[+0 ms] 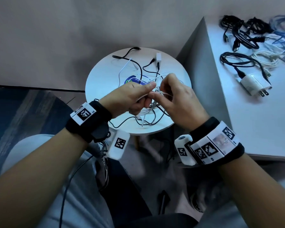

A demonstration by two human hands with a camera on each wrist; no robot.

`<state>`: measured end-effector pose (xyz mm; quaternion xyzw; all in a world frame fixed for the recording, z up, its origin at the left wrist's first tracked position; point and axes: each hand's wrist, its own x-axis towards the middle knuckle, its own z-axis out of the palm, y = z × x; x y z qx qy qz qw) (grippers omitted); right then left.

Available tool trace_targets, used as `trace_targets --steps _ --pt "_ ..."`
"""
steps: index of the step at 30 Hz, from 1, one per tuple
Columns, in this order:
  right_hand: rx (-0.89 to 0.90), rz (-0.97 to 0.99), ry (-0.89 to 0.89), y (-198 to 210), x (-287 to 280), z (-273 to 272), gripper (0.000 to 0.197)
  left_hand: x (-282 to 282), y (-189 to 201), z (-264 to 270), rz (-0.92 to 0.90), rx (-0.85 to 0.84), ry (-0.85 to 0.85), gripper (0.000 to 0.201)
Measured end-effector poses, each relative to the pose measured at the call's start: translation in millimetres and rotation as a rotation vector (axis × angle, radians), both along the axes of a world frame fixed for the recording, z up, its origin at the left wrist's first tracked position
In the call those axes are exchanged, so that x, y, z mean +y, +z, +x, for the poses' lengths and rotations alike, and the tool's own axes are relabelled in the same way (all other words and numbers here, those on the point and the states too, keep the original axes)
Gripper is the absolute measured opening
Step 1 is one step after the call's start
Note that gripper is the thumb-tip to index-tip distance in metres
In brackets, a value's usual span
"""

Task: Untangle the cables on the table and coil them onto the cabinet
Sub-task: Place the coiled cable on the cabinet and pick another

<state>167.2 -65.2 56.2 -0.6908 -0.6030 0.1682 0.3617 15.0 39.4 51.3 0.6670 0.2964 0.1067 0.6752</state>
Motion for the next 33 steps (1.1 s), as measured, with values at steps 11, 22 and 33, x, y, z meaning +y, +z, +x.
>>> trace_targets --steps 11,22,33 --pt "0.469 -0.173 0.141 -4 5 -3 0.043 -12 -5 9 -0.364 -0.144 0.123 0.054" --pt "0.647 -0.108 0.039 -6 12 -2 0.043 -27 -2 12 -0.273 -0.232 0.293 0.041" --pt "0.653 -0.104 -0.054 -1 9 -1 0.042 13 0 -12 -0.062 -0.071 0.11 0.009"
